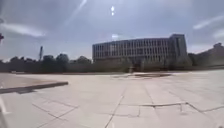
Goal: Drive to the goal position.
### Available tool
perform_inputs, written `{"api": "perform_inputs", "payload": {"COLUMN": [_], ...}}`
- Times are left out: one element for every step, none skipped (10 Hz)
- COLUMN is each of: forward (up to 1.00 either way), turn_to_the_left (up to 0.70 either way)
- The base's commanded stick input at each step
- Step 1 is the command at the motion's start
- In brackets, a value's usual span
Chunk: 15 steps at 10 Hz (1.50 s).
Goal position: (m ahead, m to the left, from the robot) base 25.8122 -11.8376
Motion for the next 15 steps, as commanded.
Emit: {"api": "perform_inputs", "payload": {"forward": [1.00,1.00,1.00,1.00,1.00,1.00,1.00,1.00,1.00,1.00,1.00,1.00,1.00,1.00,1.00], "turn_to_the_left": [0.01,0.00,0.00,0.00,0.00,-0.01,-0.20,-0.40,-0.39,-0.40,-0.40,-0.40,-0.40,-0.40,-0.40]}}
